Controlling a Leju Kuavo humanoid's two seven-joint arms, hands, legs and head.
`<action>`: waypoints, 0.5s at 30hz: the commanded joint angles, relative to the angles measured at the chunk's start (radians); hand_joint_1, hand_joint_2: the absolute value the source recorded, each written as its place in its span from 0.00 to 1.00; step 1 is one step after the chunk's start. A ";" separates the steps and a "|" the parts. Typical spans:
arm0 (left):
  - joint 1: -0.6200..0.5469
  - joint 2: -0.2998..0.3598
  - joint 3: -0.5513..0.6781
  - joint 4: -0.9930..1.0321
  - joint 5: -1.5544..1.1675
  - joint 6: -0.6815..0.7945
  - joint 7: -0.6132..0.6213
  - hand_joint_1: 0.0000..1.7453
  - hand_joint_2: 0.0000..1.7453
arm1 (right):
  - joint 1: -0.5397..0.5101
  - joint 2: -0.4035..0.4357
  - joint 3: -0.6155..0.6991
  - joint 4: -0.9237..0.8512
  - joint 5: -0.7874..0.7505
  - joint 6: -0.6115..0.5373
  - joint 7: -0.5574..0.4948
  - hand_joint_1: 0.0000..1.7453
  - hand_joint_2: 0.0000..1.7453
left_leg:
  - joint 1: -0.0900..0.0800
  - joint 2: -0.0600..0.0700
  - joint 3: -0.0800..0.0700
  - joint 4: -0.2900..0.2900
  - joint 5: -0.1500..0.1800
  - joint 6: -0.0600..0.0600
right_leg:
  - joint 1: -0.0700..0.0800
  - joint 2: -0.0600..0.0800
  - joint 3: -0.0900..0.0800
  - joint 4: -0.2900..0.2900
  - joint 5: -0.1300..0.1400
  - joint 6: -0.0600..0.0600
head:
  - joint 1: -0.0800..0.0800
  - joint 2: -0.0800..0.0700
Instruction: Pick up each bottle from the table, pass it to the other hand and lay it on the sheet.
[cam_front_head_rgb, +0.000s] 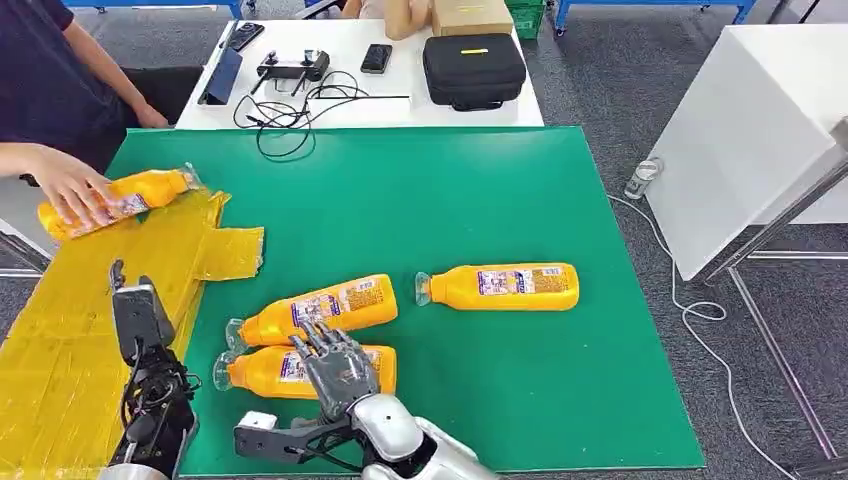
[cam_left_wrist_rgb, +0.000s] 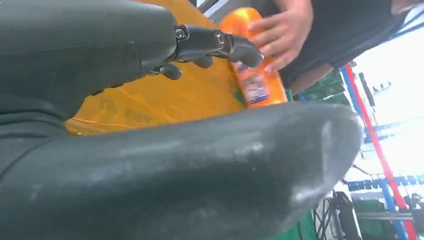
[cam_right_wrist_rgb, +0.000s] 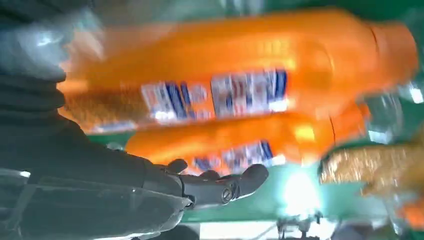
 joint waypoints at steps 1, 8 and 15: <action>-0.005 0.024 -0.025 0.043 0.046 0.009 -0.012 0.00 0.00 | -0.066 0.006 0.092 0.151 0.012 0.044 0.011 0.00 0.00 | 0.000 0.001 0.000 0.000 0.000 0.000 | 0.000 0.000 0.000 0.000 0.000 0.001 | 0.000 0.000; 0.003 0.028 -0.040 0.044 0.087 0.014 -0.015 0.00 0.00 | -0.063 -0.020 0.126 0.173 0.047 0.022 0.057 0.00 0.00 | 0.000 0.000 0.001 0.000 0.000 -0.001 | 0.000 -0.002 0.001 0.000 0.000 0.001 | 0.000 0.000; 0.009 0.030 -0.052 0.036 0.111 0.019 -0.014 0.00 0.00 | -0.066 -0.043 0.117 0.187 0.067 -0.012 0.076 0.00 0.00 | 0.000 -0.001 0.000 0.000 0.000 0.000 | 0.000 -0.002 0.000 -0.001 0.000 0.001 | 0.000 0.000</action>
